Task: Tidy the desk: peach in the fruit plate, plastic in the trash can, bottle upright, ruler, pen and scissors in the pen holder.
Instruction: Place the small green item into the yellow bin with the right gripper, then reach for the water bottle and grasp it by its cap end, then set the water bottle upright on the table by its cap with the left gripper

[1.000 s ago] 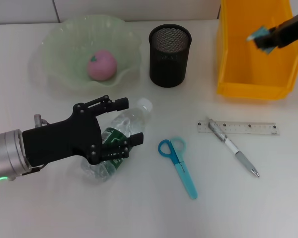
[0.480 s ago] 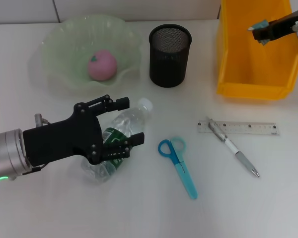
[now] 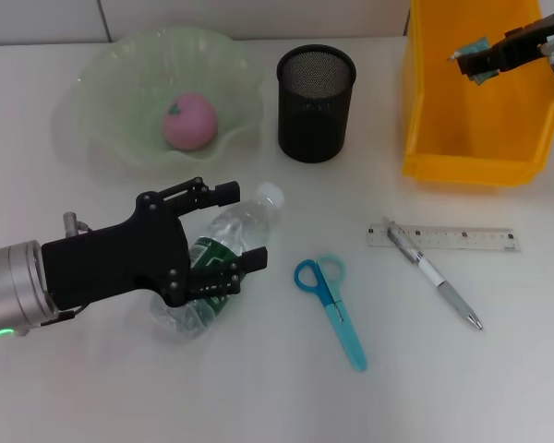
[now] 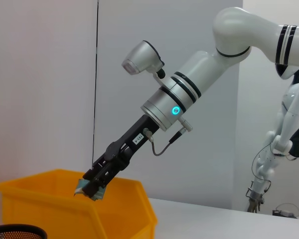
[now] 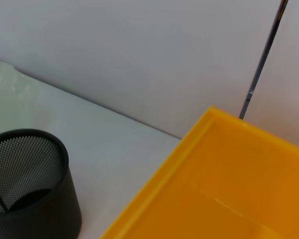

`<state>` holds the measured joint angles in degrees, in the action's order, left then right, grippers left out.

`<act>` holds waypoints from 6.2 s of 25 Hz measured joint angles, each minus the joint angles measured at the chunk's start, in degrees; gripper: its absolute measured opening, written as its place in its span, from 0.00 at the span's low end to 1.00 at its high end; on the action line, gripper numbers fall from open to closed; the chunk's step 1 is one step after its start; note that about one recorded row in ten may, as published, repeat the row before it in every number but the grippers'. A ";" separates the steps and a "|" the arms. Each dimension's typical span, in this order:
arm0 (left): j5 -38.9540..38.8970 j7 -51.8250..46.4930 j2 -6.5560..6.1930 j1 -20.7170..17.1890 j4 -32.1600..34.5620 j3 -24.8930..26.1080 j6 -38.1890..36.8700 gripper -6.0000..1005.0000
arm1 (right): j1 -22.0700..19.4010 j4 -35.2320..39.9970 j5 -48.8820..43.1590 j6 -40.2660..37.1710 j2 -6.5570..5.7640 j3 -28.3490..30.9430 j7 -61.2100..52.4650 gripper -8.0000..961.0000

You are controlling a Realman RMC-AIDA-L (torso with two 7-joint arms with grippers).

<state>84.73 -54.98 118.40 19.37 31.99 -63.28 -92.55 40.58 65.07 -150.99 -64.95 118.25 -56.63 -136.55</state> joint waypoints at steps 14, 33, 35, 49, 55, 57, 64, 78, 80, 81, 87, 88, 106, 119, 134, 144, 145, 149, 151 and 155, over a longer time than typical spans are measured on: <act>0.00 -0.12 -0.02 0.29 0.00 -0.09 -0.21 0.81 | -0.42 8.18 -5.97 -6.98 0.12 -1.13 -4.38 0.83; 0.00 -0.14 -0.07 -0.18 0.43 -0.51 -0.85 0.81 | -5.27 28.64 3.42 -31.74 1.05 -0.53 -11.38 0.83; 0.00 -0.34 -0.13 -0.19 0.47 -0.50 -1.23 0.81 | -6.66 30.99 4.93 -33.26 1.15 -2.48 -11.92 0.83; 0.74 -16.96 0.34 -2.94 13.02 -1.35 0.09 0.81 | -30.11 14.35 41.27 -23.97 0.96 -4.17 29.68 0.83; 3.58 -36.57 0.20 -6.02 31.36 -9.68 10.74 0.81 | -30.85 -7.46 44.67 -27.89 0.89 5.01 52.59 0.83; 12.44 -52.86 0.24 -6.90 44.48 -15.41 18.53 0.81 | -30.23 -15.75 44.64 -29.95 0.81 9.63 61.23 0.83; 39.81 -84.77 0.37 -1.71 58.87 -27.78 22.90 0.81 | -30.54 -19.42 44.51 -30.86 0.75 10.94 65.42 0.83; 56.35 -101.13 0.77 10.34 47.47 -38.51 31.93 0.81 | -29.92 -20.50 44.05 -30.57 0.75 10.56 65.22 0.83; 56.39 -101.12 0.78 11.04 45.85 -38.48 32.83 0.81 | -29.76 -20.51 43.63 -30.55 0.75 10.56 64.99 0.83; 56.46 -101.12 0.78 11.65 44.28 -38.55 33.53 0.81 | -29.56 -20.53 43.33 -30.51 0.75 10.56 64.76 0.83; 56.64 -101.16 0.78 12.88 41.23 -38.74 34.52 0.81 | -29.40 -20.66 43.15 -30.48 0.84 10.56 64.70 0.83; 56.75 -101.17 0.78 13.02 40.75 -38.75 34.71 0.81 | -29.40 -20.67 43.14 -30.48 0.84 10.56 64.70 0.83; 58.14 -101.14 0.78 15.39 33.81 -41.21 38.85 0.80 | -28.24 -21.88 43.14 -30.40 0.78 10.58 64.56 0.83; 60.20 -99.78 0.78 16.13 34.59 -43.61 38.46 0.78 | -28.09 -22.04 43.15 -30.40 0.75 10.76 64.56 0.83; 61.86 -96.93 0.32 9.21 49.74 -42.40 32.82 0.44 | -27.88 -22.78 42.61 -30.23 0.75 11.09 63.72 0.83; 61.29 -90.07 0.07 -4.69 67.90 -37.32 27.23 0.45 | -27.12 -22.46 42.44 -30.23 0.75 11.03 62.35 0.83; 61.09 -89.40 0.04 -7.10 70.64 -36.59 26.85 0.45 | -27.00 -22.40 42.42 -30.23 0.75 10.96 62.09 0.83; 60.73 -88.55 0.12 -10.04 73.99 -35.96 27.08 0.45 | -26.44 -22.28 42.36 -30.23 0.75 10.80 61.77 0.83; 60.53 -88.53 0.10 -10.63 74.71 -35.68 27.10 0.45 | -26.23 -22.27 42.06 -30.23 0.75 10.91 61.65 0.83; 60.07 -88.52 0.12 -10.93 75.13 -35.34 27.05 0.45 | -26.17 -22.27 41.87 -30.23 0.75 10.99 61.53 0.83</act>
<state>144.80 -143.49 118.52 8.44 107.12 -98.62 -65.49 14.41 42.81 -109.12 -95.18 119.00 -45.65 -75.02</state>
